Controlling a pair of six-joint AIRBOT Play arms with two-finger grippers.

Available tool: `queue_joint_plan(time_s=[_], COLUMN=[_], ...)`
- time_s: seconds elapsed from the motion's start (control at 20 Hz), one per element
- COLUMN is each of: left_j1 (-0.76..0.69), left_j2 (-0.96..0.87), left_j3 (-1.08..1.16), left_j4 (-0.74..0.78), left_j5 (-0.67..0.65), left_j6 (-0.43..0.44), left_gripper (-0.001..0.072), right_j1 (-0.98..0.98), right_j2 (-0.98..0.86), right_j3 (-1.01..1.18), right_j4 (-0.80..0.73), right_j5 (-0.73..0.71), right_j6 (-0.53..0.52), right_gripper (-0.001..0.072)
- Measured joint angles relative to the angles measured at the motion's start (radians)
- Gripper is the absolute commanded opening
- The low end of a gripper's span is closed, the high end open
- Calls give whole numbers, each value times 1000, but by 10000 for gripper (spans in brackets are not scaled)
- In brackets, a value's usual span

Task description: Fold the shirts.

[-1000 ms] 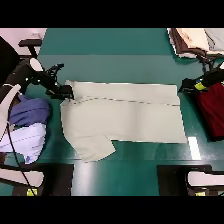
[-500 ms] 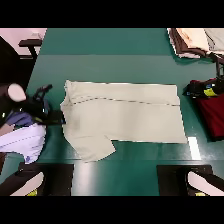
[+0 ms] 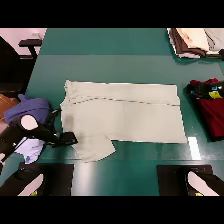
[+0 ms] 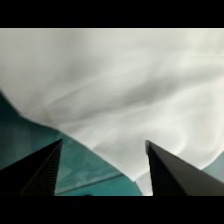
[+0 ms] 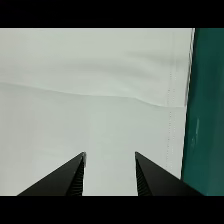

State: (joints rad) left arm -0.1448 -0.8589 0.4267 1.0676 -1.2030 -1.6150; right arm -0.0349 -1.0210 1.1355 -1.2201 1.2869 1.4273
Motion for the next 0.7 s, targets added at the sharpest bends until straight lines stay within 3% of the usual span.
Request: queue_joint_plan(time_s=[0.15,0.2,0.25,0.3,0.65,0.7], left_j1=[-50,-62,-72,-80,-94,-97], left_j2=[2,3,4,0,5,5], left_j3=[-26,-31,-37,-40,56,75], left_j4=[-39,-47,-56,-55,-115,-117], left_j5=[39,51,72,87,75,66], left_j6=[-7,-8,-10,-10,16,24], left_gripper=[610,458,174,34,22,22], right_j1=[0,0,0,0,-111,-148], right_j2=[6,6,7,8,27,42], right_j3=[-1,-1,-1,-1,-58,-98], right_j4=[14,22,28,34,3,-20], right_j5=[0,0,0,0,124,137], right_j6=[0,0,0,0,0,0], right_gripper=[367,367,367,367,369,423])
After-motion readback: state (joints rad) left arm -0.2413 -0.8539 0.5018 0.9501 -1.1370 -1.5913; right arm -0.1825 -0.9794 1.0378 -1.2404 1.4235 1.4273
